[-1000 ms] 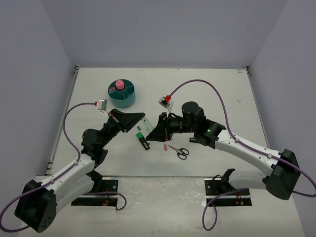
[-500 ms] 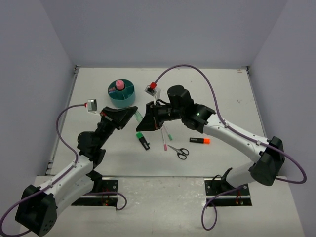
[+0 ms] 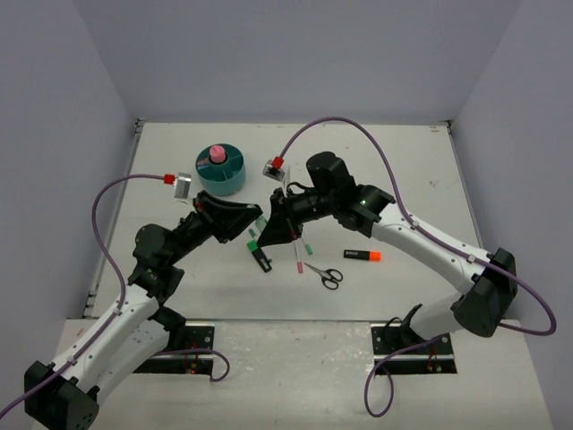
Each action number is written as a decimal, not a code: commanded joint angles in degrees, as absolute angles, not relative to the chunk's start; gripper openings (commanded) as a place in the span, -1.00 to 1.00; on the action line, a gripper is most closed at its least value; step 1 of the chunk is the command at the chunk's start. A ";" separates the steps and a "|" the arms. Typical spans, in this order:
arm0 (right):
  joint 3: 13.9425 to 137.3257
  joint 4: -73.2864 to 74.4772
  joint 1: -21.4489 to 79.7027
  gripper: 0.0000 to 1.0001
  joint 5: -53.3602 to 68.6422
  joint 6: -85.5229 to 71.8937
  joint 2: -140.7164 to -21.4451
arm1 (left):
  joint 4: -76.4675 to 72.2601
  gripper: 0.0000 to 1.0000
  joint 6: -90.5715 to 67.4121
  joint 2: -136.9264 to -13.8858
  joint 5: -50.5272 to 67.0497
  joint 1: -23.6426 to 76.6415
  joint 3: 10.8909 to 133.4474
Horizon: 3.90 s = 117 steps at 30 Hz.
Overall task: Sort the stationery into containers
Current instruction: Close the pen cap on the pen, then place the pen in the storage box.
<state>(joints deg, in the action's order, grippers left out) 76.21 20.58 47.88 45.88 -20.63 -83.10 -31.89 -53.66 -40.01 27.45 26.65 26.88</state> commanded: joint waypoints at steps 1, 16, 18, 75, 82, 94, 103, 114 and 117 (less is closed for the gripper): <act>72.76 17.69 47.64 -1.00 49.35 -15.28 -76.98 | -23.80 -0.43 -46.70 -41.85 40.57 27.51 31.55; 69.65 22.63 47.55 0.97 40.17 -12.12 -74.87 | -7.63 -1.00 -40.30 -43.66 26.75 27.51 39.26; 68.00 24.50 47.64 0.97 32.62 -12.22 -72.91 | 0.05 -1.00 -37.67 -44.50 18.51 27.51 42.63; 57.48 29.09 46.05 0.97 -0.18 -14.50 -68.73 | -30.58 -1.00 -32.52 -100.19 -5.19 0.79 59.24; 57.51 29.06 46.03 0.97 1.18 -14.33 -69.05 | -30.06 0.19 -33.26 -100.16 -4.98 0.79 58.23; 57.70 29.00 46.05 0.98 -2.28 -15.80 -71.05 | -10.24 0.81 -43.19 -78.97 -12.63 0.81 60.35; 59.40 28.54 45.88 0.97 -7.72 -20.53 -75.73 | 21.23 1.00 -35.28 -49.99 -0.27 0.79 60.98; 74.34 30.07 55.93 0.01 -11.18 -28.44 -94.30 | 28.98 1.00 -23.65 -30.87 -4.86 0.80 44.08; 79.12 32.25 58.12 -0.12 -11.99 -29.50 -100.55 | 29.00 1.00 -23.66 -30.87 -5.21 0.96 45.45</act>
<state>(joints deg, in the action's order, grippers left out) 72.97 29.51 55.59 -9.64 -26.50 -94.51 27.62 -27.03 -30.80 -3.67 1.15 44.94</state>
